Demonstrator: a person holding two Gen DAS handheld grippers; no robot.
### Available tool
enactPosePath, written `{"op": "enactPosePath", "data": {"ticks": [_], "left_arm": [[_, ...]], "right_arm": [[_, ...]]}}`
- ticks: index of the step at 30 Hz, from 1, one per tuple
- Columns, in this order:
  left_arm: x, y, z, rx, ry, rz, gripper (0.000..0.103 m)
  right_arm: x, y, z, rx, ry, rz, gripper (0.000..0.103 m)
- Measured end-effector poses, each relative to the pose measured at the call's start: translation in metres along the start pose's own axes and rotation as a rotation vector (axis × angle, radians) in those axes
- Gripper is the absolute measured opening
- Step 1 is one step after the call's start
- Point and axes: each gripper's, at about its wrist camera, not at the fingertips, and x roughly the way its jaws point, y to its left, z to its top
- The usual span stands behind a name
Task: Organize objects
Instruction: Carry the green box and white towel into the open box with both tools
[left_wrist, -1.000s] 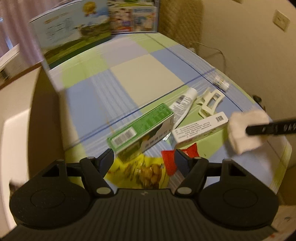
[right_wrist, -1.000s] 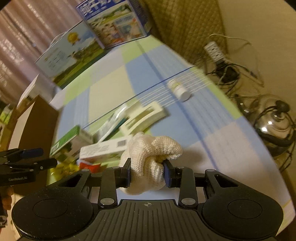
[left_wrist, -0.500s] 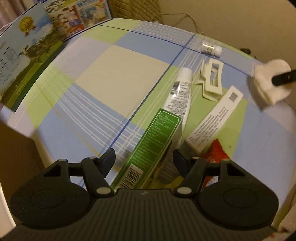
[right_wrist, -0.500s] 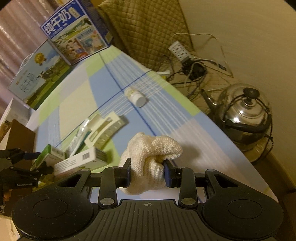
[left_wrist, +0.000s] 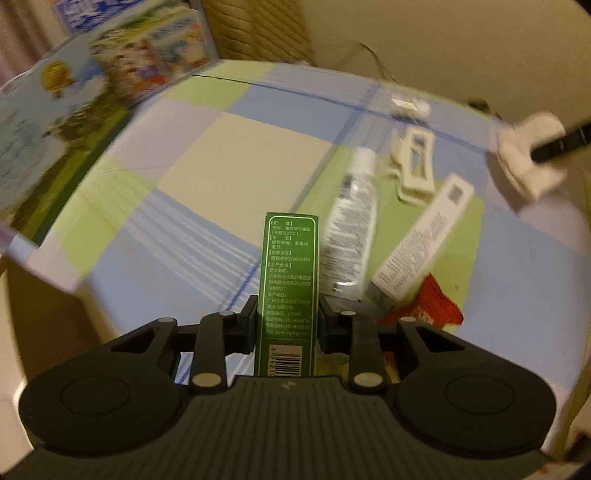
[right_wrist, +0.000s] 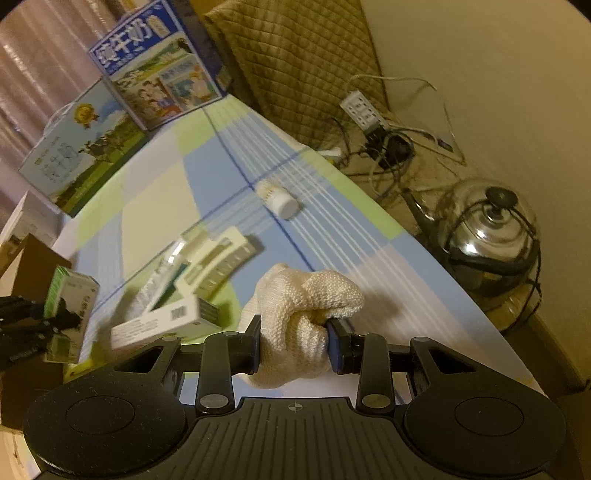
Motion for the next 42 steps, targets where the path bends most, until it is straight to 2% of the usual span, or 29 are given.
{"op": "enactPosePath", "data": {"ticks": [8,16,25,31,37,42], "left_arm": [[-0.079,0.039,-0.012,-0.304,-0.143,0.039,0.026],[-0.158,0.07,-0.047,-0.461,-0.236,0.162,0.026],[-0.207,0.099,-0.111,-0.592,-0.223,0.291,0.026],[-0.223,0.122,-0.157,-0.666,-0.185,0.36,0.026],[-0.226,0.144,-0.19,-0.724,-0.149,0.381,0.026],[-0.215,0.16,-0.201,-0.738,-0.124,0.365,0.026]], "right_arm": [[-0.013,0.055,0.007,-0.123,-0.035,0.116,0.031],[-0.024,0.141,0.001,-0.287,-0.056,0.289,0.031],[-0.022,0.255,-0.027,-0.461,-0.037,0.504,0.031],[-0.007,0.325,-0.051,-0.565,-0.007,0.586,0.031],[0.022,0.378,-0.066,-0.654,0.016,0.579,0.031],[0.044,0.405,-0.071,-0.701,0.035,0.534,0.031]]}}
